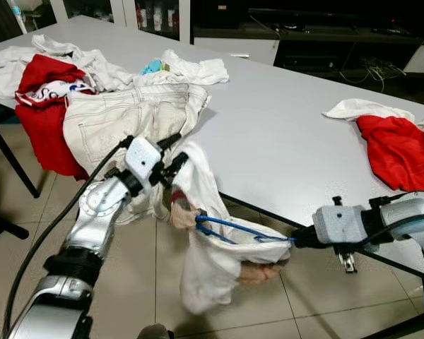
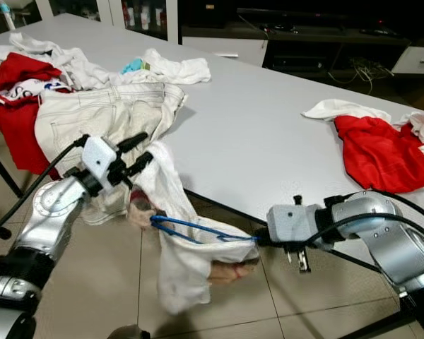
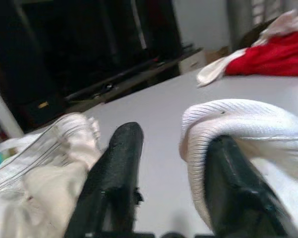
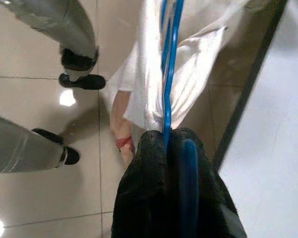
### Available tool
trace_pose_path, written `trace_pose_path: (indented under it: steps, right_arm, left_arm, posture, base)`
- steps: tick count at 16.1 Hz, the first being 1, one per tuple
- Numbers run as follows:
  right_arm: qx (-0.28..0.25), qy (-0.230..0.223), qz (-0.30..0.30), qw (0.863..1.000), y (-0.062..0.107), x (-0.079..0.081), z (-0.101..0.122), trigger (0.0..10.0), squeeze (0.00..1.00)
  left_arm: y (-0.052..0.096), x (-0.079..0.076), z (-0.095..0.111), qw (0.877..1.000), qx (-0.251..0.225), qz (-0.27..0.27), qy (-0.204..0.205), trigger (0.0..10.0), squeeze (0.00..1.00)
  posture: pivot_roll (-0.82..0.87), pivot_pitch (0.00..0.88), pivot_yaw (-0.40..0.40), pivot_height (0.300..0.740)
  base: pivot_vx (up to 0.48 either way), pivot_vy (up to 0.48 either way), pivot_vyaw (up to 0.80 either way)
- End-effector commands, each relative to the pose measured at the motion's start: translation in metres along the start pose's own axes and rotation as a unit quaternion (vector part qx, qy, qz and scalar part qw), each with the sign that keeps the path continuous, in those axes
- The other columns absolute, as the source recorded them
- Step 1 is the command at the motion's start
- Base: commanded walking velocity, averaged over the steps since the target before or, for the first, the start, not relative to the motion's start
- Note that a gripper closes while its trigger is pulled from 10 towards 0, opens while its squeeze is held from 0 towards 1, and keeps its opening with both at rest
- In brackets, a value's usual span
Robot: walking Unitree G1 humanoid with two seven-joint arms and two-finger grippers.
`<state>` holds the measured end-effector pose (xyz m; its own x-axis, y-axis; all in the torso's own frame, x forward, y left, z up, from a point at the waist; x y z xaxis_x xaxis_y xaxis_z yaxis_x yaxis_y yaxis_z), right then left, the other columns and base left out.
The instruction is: Hang hanger
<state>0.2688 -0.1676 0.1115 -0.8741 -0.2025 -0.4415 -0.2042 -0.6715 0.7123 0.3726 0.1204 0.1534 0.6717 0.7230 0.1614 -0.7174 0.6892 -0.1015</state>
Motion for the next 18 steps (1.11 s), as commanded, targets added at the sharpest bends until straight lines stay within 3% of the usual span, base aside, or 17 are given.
trace_pose_path:
  steps: [1,2,3,7,9,11,14,18]
  right_arm:
    - [-0.002,-0.008,-0.030,1.000,0.008,-0.013,-0.002,0.0,0.00]
    - [0.006,-0.009,-0.036,0.999,0.009,-0.016,-0.007,0.0,0.00]
    - [0.014,-0.015,-0.049,0.999,0.010,-0.020,-0.013,0.0,0.00]
    - [0.027,-0.023,-0.117,0.993,0.017,-0.042,-0.023,0.0,0.00]
    - [0.032,-0.022,-0.164,0.986,0.021,-0.054,-0.024,0.0,0.00]
    - [0.020,-0.029,-0.224,0.974,0.021,-0.068,-0.020,0.0,0.00]
    - [-0.005,-0.019,-0.241,0.970,0.014,-0.063,-0.006,0.0,0.00]
    - [0.015,-0.006,-0.233,0.972,0.014,-0.048,-0.007,0.0,0.00]
  left_arm:
    - [-0.002,-0.004,0.010,1.000,-0.016,-0.016,-0.004,10.0,1.00]
    - [-0.001,-0.004,0.009,1.000,-0.014,-0.017,-0.002,10.0,1.00]
    - [0.001,-0.005,0.005,1.000,-0.001,-0.024,-0.005,10.0,0.00]
    - [0.016,-0.005,-0.019,0.997,0.065,-0.037,-0.025,10.0,0.00]
    - [0.029,-0.013,-0.036,0.996,0.085,-0.038,0.016,10.0,0.00]
    - [0.030,-0.028,-0.034,0.996,0.054,-0.030,0.067,10.0,0.00]
    - [0.027,-0.046,-0.031,0.996,0.023,-0.018,0.083,10.0,0.00]
    - [0.023,-0.061,-0.036,0.995,0.021,-0.007,0.099,10.0,0.00]
  posture:
    - [-0.01,0.000,-0.043,0.740]
    - [-0.01,0.000,-0.043,0.740]
    - [-0.01,0.000,-0.044,0.740]
    - [-0.01,0.000,-0.045,0.740]
    - [-0.02,0.000,-0.044,0.740]
    - [-0.02,0.000,-0.041,0.740]
    - [-0.02,0.000,-0.034,0.740]
    - [-0.04,0.000,-0.017,0.740]
  base:
    - [0.000,0.000,0.00]
    - [0.000,0.000,0.00]
    - [0.000,0.000,0.00]
    - [0.000,0.000,0.00]
    - [0.000,0.000,0.00]
    - [0.000,0.000,0.00]
    - [0.000,0.000,0.00]
    - [0.000,0.000,0.00]
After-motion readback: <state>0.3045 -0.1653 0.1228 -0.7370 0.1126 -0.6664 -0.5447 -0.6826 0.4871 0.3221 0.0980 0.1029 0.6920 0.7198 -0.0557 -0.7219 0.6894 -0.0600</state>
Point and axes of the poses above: a point about 5 cm out from each wrist's last joint towards the gripper, its own y axis pointing back from the gripper into the wrist, its own z axis along the axis of the wrist's last joint, x = y × z, the point moved 6 cm from there along -y, pointing out of the wrist towards the gripper, and after that the axes turned 14 degrees about y, right-handed, at the moved point
